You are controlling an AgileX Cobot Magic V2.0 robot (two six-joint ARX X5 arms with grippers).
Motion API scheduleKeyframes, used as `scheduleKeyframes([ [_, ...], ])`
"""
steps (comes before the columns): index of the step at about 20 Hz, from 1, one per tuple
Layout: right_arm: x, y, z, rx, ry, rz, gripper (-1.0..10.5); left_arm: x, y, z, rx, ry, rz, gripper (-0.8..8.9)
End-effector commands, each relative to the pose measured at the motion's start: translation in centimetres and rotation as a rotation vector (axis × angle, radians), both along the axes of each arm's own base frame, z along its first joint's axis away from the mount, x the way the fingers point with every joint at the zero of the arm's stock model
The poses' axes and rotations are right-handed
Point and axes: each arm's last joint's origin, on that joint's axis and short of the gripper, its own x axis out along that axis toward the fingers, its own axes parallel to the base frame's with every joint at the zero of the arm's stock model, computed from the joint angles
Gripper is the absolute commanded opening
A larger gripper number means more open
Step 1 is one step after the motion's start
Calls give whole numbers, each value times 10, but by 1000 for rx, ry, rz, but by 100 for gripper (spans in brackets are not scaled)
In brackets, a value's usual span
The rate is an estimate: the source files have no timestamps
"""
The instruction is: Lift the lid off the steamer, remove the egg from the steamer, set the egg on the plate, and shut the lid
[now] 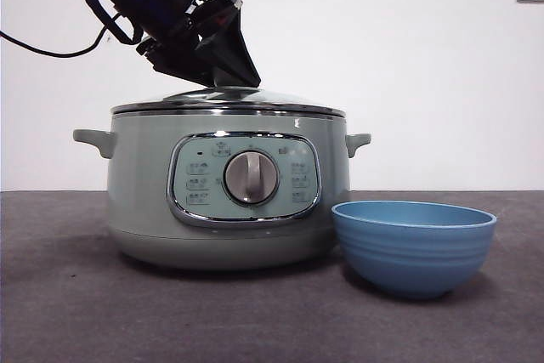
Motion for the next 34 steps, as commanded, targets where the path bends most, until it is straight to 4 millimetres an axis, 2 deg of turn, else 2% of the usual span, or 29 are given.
scheduleKeyframes([
  [1, 0, 0, 1, 1, -6, -1, 504, -7, 3, 28, -51, -76, -5, -9],
  [5, 1, 0, 1, 2, -12, -1, 504, -26, 13, 60, -115, -151, 10, -9],
  [7, 4, 1, 2, 7, -17, -4, 504, -43, 23, 79, -153, -173, 22, -9],
  [12, 27, 6, 6, 81, -32, -48, 504, -108, 57, 124, -209, -227, 33, -8],
  [16, 54, 26, 7, 105, -20, -19, 502, -165, 91, 142, -184, -272, 136, -9],
  [18, 71, 42, 10, 54, -13, -26, 503, -189, 105, 145, -197, -260, 172, -9],
  [21, 101, 77, 15, -21, 4, 3, 503, -221, 124, 144, -189, -259, 233, -9],
  [25, 137, 131, 12, -114, 14, 33, 502, -251, 142, 137, -177, -223, 283, -9],
  [29, 169, 187, -5, -207, 20, 58, 501, -267, 151, 132, -156, -219, 314, -9],
  [31, 180, 208, -21, -266, 25, 46, 501, -268, 152, 130, -144, -204, 314, -9],
  [34, 191, 227, -49, -331, 60, 45, 501, -269, 152, 129, -134, -187, 308, -9],
])
